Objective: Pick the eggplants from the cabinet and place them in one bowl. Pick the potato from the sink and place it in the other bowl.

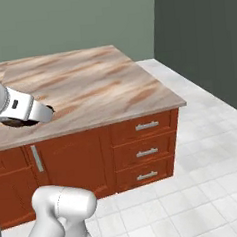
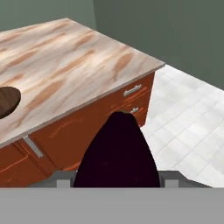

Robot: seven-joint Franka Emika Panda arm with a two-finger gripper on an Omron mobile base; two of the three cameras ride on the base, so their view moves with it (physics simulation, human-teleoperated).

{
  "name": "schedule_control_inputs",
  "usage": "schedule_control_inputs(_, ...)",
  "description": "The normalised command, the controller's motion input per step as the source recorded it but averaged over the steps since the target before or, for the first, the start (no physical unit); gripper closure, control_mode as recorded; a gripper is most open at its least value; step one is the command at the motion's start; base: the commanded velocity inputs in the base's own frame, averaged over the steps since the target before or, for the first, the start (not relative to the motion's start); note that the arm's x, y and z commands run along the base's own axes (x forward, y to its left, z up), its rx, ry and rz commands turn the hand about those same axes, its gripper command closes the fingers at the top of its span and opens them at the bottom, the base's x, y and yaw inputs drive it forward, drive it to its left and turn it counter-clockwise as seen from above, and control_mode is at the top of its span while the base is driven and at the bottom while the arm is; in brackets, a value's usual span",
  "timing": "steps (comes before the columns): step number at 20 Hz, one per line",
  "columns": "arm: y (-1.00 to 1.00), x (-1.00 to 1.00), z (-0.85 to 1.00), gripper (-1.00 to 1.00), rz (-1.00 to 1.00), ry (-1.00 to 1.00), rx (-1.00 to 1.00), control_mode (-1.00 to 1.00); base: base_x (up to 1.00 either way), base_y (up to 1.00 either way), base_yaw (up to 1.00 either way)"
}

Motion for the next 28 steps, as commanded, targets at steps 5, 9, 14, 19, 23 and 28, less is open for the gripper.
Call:
schedule_control_inputs(5,0.0,0.0,0.0,1.0,0.0,0.0,0.0,1.0,0.13,0.0,0.41)
schedule_control_inputs(9,0.0,0.0,0.0,1.0,0.0,0.0,0.0,1.0,0.23,0.0,0.35)
schedule_control_inputs(14,0.0,0.0,0.0,1.0,0.0,0.0,0.0,1.0,0.33,0.0,0.34)
schedule_control_inputs(19,0.0,0.0,0.0,1.0,0.0,0.0,0.0,1.0,0.39,0.0,0.31)
schedule_control_inputs(23,0.0,0.0,0.0,1.0,0.0,0.0,0.0,1.0,0.38,-0.03,0.26)
schedule_control_inputs(28,0.0,0.0,0.0,1.0,0.0,0.0,0.0,1.0,0.44,-0.13,0.19)
